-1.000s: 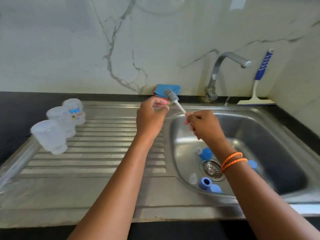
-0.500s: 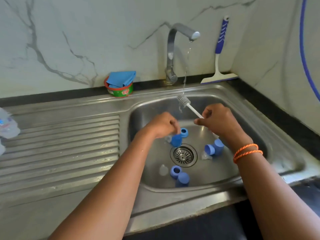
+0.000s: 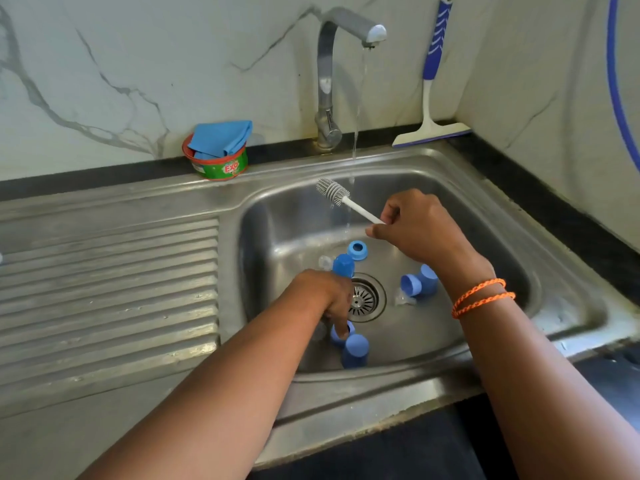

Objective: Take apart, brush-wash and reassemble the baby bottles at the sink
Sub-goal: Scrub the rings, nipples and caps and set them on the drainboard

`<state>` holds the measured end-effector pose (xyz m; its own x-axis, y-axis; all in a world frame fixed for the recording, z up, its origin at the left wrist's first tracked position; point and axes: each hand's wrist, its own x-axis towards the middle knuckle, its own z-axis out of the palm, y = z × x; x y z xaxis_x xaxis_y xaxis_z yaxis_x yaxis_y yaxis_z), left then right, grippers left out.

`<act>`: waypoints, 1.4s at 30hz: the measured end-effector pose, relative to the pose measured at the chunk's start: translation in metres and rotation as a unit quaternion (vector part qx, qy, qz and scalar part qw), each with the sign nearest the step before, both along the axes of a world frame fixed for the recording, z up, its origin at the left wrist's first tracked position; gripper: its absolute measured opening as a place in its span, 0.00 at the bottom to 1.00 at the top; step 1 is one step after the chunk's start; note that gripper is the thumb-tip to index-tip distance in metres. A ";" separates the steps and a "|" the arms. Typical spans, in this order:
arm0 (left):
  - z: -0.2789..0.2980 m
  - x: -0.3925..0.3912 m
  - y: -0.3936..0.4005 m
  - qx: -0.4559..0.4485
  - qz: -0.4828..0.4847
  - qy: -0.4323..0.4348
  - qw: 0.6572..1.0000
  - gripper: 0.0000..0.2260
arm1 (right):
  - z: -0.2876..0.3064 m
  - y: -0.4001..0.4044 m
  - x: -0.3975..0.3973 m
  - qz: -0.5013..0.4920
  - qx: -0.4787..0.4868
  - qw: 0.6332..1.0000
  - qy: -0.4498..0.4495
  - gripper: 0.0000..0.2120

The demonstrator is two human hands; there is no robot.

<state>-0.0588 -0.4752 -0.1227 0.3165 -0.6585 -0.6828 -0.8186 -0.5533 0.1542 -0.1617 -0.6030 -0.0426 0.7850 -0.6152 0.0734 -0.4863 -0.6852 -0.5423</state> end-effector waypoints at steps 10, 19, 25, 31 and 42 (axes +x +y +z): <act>0.002 0.003 -0.002 -0.120 0.034 0.050 0.991 0.06 | -0.001 -0.002 -0.004 -0.023 0.024 0.999 -0.009 0.13; 0.097 0.036 -0.022 -0.594 0.497 0.424 0.470 0.10 | 0.010 -0.003 -0.004 -0.084 -0.001 0.978 -0.189 0.12; 0.081 0.026 -0.028 -0.591 0.477 0.461 0.458 0.05 | 0.009 -0.001 -0.003 -0.066 -0.007 0.977 -0.201 0.14; 0.079 0.025 -0.036 -0.614 0.476 0.412 0.475 0.06 | 0.006 0.002 -0.003 -0.057 -0.011 0.981 -0.186 0.15; 0.086 0.021 -0.037 -0.611 0.492 0.435 0.442 0.11 | 0.006 0.008 -0.002 -0.099 -0.071 0.977 -0.175 0.17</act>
<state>-0.0376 -0.5125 -0.0372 0.8277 -0.5398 -0.1537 0.3894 0.3551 0.8499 -0.1640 -0.5947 -0.0371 0.5636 -0.7159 0.4121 -0.4175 -0.6773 -0.6058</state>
